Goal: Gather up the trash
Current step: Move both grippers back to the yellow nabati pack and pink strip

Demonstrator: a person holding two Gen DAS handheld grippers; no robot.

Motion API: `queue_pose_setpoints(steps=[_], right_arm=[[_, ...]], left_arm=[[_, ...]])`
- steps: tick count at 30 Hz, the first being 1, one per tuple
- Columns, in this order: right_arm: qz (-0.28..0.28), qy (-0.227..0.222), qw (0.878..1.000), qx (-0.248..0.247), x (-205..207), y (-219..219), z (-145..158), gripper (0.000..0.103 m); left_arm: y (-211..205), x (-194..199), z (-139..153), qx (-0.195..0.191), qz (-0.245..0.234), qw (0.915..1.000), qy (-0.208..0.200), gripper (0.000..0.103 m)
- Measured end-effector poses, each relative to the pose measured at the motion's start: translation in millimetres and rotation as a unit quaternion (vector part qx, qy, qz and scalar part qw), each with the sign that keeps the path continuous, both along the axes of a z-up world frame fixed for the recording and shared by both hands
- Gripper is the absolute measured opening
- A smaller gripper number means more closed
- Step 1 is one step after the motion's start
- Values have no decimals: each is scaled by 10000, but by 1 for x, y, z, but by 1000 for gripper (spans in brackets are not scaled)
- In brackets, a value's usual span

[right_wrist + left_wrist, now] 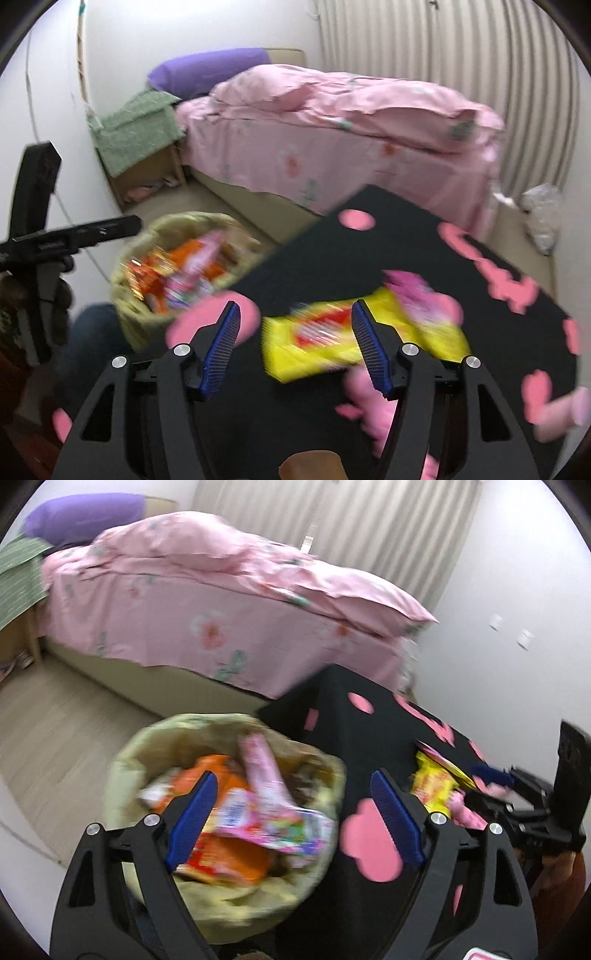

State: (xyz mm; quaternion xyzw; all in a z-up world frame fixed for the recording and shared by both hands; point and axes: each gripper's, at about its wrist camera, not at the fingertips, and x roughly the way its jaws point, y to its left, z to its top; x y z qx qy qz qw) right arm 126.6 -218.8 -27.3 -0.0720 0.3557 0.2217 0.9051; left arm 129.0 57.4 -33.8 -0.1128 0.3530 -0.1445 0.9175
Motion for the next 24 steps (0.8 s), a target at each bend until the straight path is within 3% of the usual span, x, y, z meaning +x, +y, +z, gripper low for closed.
queue_pose_setpoints(steps=[3, 7, 13, 15, 17, 19, 21, 24], right_arm=[[-420, -181, 9985, -316, -12, -35, 0, 59], [-858, -145, 9956, -348, -24, -73, -6, 59], [-1261, -78, 9917, -234, -41, -111, -16, 59], [-1339, -84, 9907, -241, -45, -116, -19, 59], [-1409, -95, 9897, -246, -47, -121, -21, 59], [-1450, -68, 9892, -211, -48, -126, -24, 59], [-1479, -55, 9888, -169, -47, -129, -26, 59], [-1471, -90, 9890, -135, -42, -132, -26, 59]], left_arm=[[-32, -1, -1, 110, -359, 9990, -229, 83], [-80, 7, -7, 191, -1215, 9924, -3, 84], [-156, 27, -17, 720, -2374, 9687, 123, 84], [-165, 41, -22, 791, -2299, 9696, 281, 83], [-170, 61, -30, 860, -1995, 9746, 552, 75], [-171, 70, -38, 783, -1922, 9753, 750, 64], [-172, 74, -48, 747, -1850, 9746, 1017, 60], [-172, 67, -52, 827, -1866, 9740, 986, 53]])
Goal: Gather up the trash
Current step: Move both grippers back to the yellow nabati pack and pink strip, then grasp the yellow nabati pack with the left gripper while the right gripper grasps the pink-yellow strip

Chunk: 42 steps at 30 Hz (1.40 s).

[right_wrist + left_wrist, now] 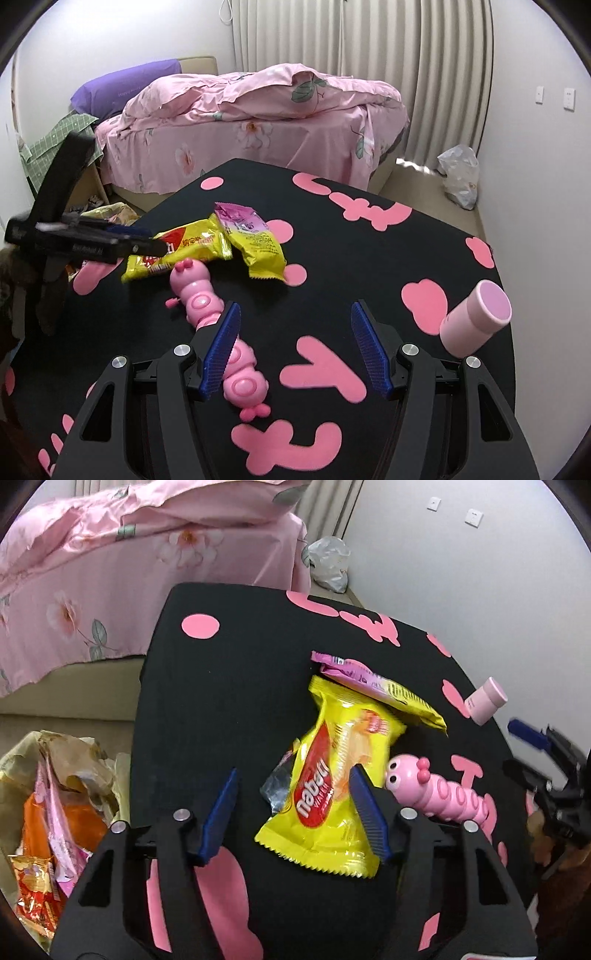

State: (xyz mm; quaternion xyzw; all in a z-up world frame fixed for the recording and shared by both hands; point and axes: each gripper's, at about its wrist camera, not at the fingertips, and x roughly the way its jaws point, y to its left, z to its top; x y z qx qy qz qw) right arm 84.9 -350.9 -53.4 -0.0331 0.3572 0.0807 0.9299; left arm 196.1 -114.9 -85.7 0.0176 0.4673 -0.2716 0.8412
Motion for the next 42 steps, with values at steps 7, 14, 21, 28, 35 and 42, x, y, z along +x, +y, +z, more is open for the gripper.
queue_pose_setpoints(steps=[7, 14, 21, 28, 35, 42], right_arm=[[340, -120, 9985, 422, 36, 5, 8, 59], [802, 517, 9950, 303, 97, 32, -15, 59], [924, 1112, 9881, 526, 120, 38, -43, 34], [561, 985, 9923, 507, 100, 21, -35, 16], [184, 656, 9962, 540, 71, -5, -19, 12], [-61, 440, 9966, 695, 35, -23, -13, 8]], left_arm=[[10, -24, 1, 369, 294, 9988, -109, 26], [33, -41, 4, -48, 567, 9984, 50, 26], [38, -45, 8, -54, 585, 9983, -1, 30], [40, -46, 10, -230, 574, 9981, -67, 43], [18, -52, 23, -218, -169, 9974, -665, 55], [-11, -22, 17, 363, -603, 9949, -726, 55]])
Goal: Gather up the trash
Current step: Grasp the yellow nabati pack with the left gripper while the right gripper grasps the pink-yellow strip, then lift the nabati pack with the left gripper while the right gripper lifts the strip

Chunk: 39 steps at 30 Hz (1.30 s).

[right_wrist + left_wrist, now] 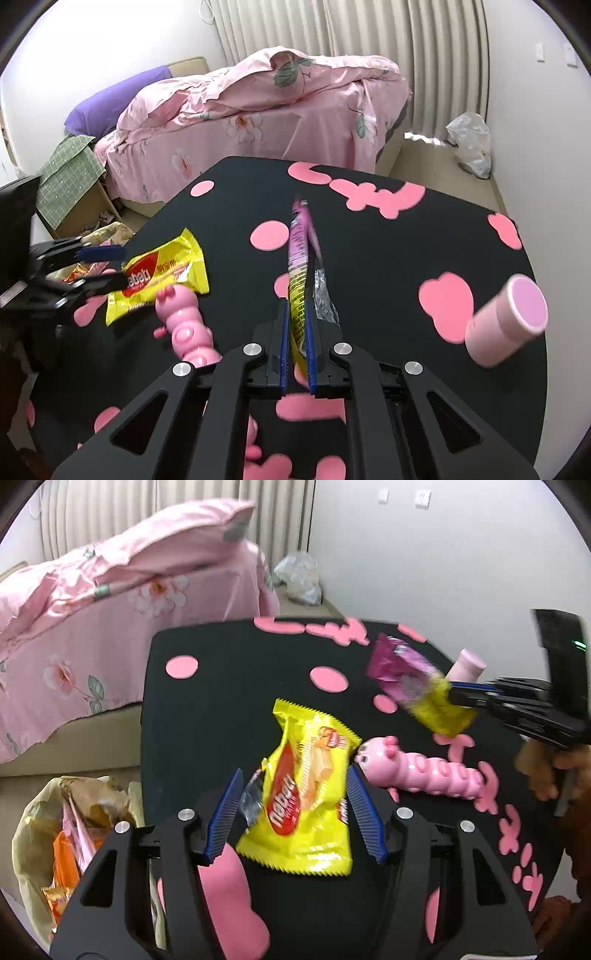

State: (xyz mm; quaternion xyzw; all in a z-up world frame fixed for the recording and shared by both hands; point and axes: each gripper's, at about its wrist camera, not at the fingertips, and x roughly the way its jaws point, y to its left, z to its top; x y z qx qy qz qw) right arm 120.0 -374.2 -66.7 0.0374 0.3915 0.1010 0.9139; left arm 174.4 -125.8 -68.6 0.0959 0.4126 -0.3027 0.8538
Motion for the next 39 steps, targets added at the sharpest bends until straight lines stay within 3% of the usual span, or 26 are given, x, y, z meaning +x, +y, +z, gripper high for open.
queue_pose_setpoints(steps=[5, 8, 10, 13, 15, 17, 18, 26, 31, 35, 39], right_arm=[[-43, 12, 9999, -117, -10, -4, -5, 8], [-40, 8, 9999, -123, -12, -4, -7, 8], [167, 18, 9999, -40, -15, -2, -9, 8], [338, -47, 9994, 75, -21, 1, -10, 9], [335, -72, 9994, -54, -24, 2, -11, 13], [269, -173, 9993, -182, -30, 0, -10, 39], [276, -208, 9994, -98, -33, -3, -9, 42], [230, -210, 9994, 164, -14, -22, -6, 44], [-207, 390, 9979, 479, 21, -47, -31, 44], [-19, 567, 9966, 593, 7, -37, -47, 45], [23, 403, 9985, 360, -6, -26, -47, 46]], left_arm=[[3, 15, -16, 112, 337, 9985, 427, 54], [5, 10, -17, 170, 451, 9978, 457, 35], [7, 7, -16, 147, 498, 9976, 456, 16], [18, 2, -14, -195, 691, 9959, 551, 11], [24, -3, -12, -354, 833, 9944, 541, 10], [29, -13, -10, -498, 898, 9933, 537, 10], [30, -17, -9, -535, 917, 9929, 532, 10], [37, -51, -5, -800, 1063, 9893, 606, 10], [43, -60, -3, -868, 1164, 9874, 634, 10], [50, -63, -1, -952, 1216, 9861, 617, 10], [51, -60, -6, -942, 1252, 9854, 665, 10]])
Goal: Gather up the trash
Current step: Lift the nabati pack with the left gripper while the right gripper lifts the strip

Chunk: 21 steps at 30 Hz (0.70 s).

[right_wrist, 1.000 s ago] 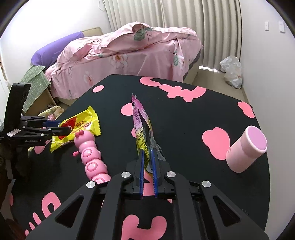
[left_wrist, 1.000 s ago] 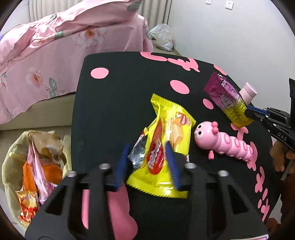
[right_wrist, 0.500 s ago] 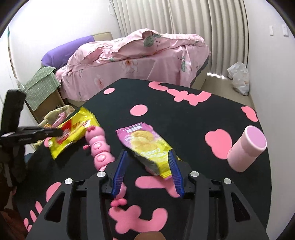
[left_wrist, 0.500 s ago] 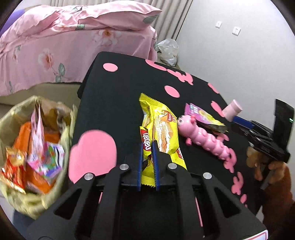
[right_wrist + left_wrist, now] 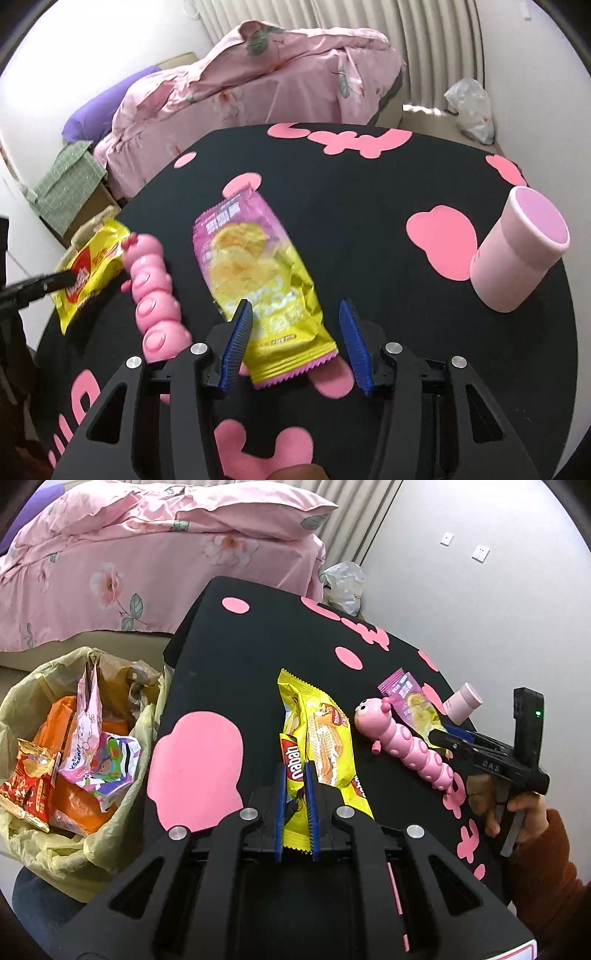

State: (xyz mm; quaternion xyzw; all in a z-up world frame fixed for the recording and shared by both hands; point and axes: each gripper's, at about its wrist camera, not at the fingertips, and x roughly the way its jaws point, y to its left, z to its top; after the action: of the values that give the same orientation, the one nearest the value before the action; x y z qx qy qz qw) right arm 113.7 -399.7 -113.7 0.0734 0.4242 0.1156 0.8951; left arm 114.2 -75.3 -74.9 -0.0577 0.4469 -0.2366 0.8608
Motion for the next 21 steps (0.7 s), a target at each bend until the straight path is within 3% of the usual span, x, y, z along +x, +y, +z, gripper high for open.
queue_pose_setpoints(steps=[3, 5, 8, 14, 21], right_arm=[[103, -36, 9992, -388, -4, 13, 0, 43], [133, -146, 9965, -814, -9, 26, 3, 26], [58, -329, 9969, -714, -17, 26, 17, 13], [-309, -857, 9951, -386, -38, 23, 62, 12], [-99, -1381, 9897, -360, -56, 59, 112, 12]], left_arm=[[-1, -2, -2, -4, -5, 10000, 33, 10], [-1, -3, -2, 12, 1, 10000, 27, 10], [-1, -6, 0, -6, 13, 10000, -14, 10], [3, -15, 21, -78, -24, 9994, -338, 10], [16, -29, 63, -51, 38, 9952, -972, 10]])
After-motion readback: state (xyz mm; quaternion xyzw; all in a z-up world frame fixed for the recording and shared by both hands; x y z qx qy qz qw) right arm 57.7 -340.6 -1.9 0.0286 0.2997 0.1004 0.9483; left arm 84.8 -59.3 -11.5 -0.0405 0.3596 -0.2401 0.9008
